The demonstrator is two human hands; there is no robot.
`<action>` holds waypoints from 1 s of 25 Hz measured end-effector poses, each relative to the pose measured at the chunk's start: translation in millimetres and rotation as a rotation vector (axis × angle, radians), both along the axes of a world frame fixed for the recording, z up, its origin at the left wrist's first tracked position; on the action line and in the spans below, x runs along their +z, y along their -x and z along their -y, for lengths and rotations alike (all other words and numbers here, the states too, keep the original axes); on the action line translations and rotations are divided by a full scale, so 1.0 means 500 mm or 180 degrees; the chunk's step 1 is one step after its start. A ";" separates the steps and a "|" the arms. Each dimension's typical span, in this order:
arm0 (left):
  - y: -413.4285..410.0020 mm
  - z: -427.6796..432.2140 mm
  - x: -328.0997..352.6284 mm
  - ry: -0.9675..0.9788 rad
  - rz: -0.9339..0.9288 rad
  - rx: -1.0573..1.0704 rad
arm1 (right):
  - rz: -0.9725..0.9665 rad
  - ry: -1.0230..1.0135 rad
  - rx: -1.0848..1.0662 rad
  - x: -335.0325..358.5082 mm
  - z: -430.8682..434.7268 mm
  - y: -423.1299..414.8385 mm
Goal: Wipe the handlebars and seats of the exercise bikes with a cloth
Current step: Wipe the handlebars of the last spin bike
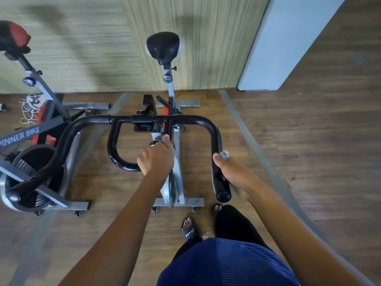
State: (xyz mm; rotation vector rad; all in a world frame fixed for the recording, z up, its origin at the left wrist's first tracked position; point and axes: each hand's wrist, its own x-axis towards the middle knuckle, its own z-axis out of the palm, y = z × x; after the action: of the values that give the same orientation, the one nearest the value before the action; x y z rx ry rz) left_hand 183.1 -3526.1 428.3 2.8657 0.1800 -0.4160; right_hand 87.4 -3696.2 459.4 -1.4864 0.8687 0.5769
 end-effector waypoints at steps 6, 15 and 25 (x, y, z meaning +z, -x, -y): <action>-0.002 0.009 -0.001 -0.0239 0.0018 0.0141 | 0.0912 0.2191 0.1629 -0.041 0.037 -0.199; -0.027 0.038 0.024 0.0083 0.0480 0.1634 | 0.2234 0.1293 0.4184 -0.029 -0.070 -0.456; -0.032 0.049 0.010 -0.0430 0.0560 0.1765 | 0.2198 0.1133 0.4466 -0.043 -0.032 -0.463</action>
State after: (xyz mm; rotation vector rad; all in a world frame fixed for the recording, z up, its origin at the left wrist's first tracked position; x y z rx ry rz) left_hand 199.0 -3550.6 433.4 2.7914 0.9665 -0.0422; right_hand 318.9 -3680.1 437.7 -2.3047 -0.7865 0.8060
